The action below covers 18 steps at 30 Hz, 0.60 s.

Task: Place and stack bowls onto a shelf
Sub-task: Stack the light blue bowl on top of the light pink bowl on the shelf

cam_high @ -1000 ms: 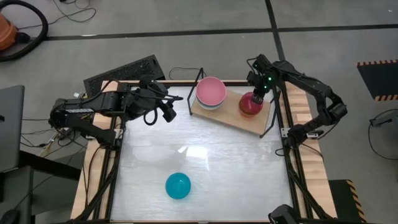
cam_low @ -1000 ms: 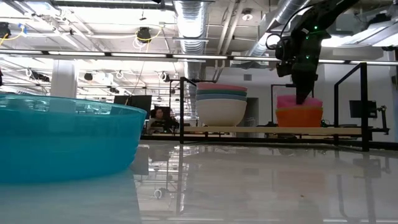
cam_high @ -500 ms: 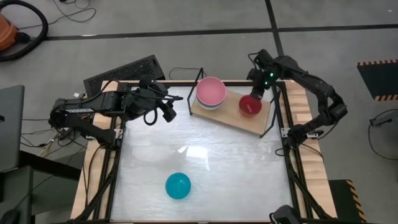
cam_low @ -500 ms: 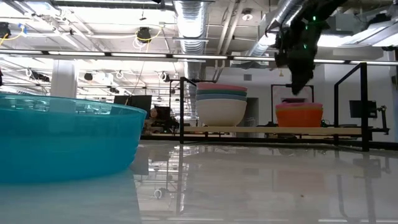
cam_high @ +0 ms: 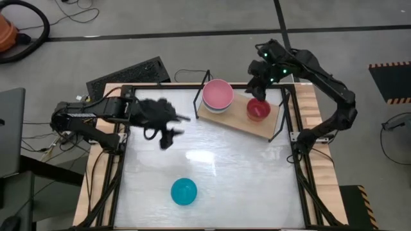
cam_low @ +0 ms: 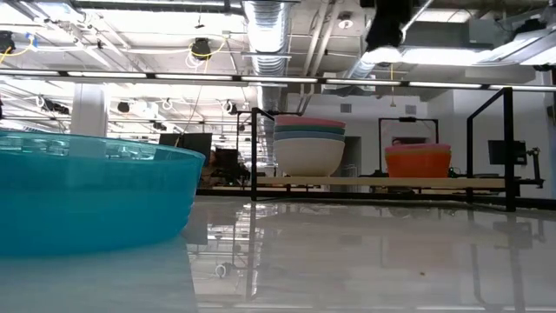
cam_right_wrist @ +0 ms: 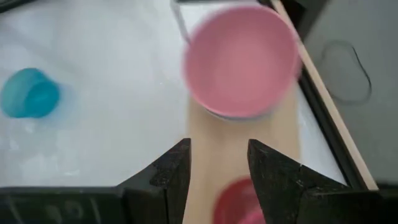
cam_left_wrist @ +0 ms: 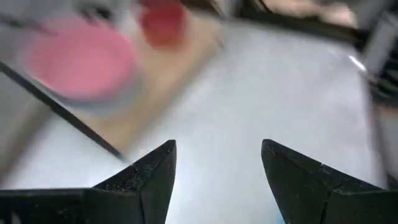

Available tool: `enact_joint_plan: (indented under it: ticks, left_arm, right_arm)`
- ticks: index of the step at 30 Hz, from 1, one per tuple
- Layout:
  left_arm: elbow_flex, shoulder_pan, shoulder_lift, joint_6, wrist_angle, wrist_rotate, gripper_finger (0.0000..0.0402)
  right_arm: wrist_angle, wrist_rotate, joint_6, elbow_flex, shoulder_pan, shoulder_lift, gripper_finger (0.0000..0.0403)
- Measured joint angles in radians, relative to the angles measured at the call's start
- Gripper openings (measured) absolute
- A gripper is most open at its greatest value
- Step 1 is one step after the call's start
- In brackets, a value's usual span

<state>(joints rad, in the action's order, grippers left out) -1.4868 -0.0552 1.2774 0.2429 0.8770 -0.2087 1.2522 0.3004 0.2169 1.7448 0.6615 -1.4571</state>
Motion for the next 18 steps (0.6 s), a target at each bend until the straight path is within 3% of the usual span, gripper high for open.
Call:
enact_joint_plan:
  ticks: [3,7,10,13,18]
  left_arm:
    - [-0.002,-0.054,0.016,0.107,0.141,0.093,0.0222]
    - [0.000,-0.172,0.035,0.250,0.372,0.101,0.0222]
    - [0.001,-0.285,0.042,0.355,0.456,0.041,0.0222]
    - [-0.001,-0.372,0.036,0.461,0.439,-0.062,0.0222]
    - [-0.001,-0.454,0.032,0.633,0.433,-0.250,0.0222]
  right_arm:
    - [-0.006,-0.003,-0.004,0.025,-0.078,0.000,0.0183]
    - [-0.025,-0.011,-0.081,0.028,-0.168,0.000,0.0183]
    - [-0.053,-0.015,-0.131,0.027,-0.266,-0.015,0.0183]
    - [-0.127,-0.019,-0.149,0.006,-0.383,-0.040,0.0183]
    - [-0.280,-0.157,-0.185,0.000,-0.563,-0.119,0.0181]
